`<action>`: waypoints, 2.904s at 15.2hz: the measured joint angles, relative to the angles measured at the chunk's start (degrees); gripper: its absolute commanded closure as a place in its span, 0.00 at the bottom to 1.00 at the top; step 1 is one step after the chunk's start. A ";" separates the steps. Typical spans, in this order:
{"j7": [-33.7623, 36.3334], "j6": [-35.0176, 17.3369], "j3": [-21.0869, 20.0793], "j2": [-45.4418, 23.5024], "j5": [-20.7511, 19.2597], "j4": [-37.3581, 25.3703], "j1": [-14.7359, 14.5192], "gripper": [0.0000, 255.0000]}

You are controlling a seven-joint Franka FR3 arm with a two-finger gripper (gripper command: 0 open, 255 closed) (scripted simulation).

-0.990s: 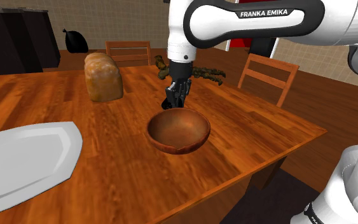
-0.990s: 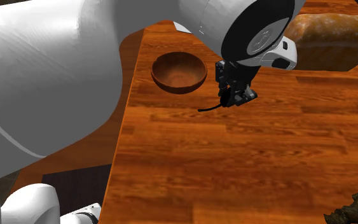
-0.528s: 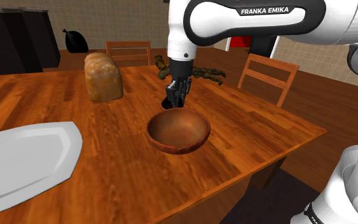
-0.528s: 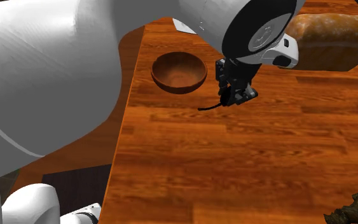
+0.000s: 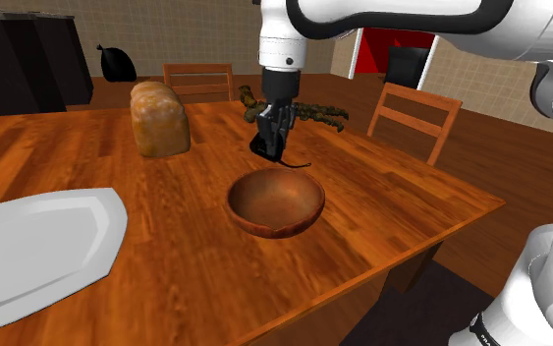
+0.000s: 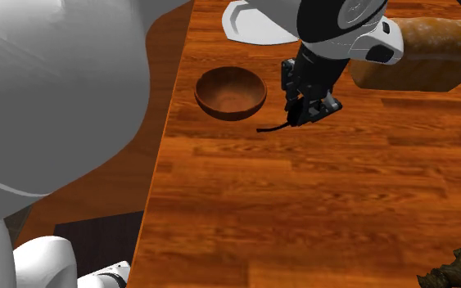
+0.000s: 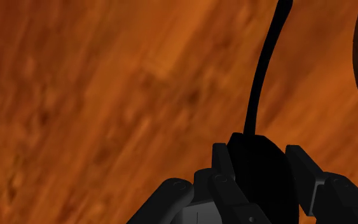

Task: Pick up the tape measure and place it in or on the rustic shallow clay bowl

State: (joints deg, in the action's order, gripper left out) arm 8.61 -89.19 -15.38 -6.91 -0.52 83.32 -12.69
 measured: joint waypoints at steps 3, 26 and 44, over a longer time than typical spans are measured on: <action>0.10 2.88 -0.04 -0.91 -0.24 -3.77 -0.12 1.00; 8.74 18.39 -3.23 -5.23 -2.02 -23.51 -6.69 1.00; 15.02 5.17 -5.44 4.32 1.08 -1.24 -9.45 1.00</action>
State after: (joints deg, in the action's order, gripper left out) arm 23.63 -84.03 -20.82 -2.58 0.57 82.08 -22.14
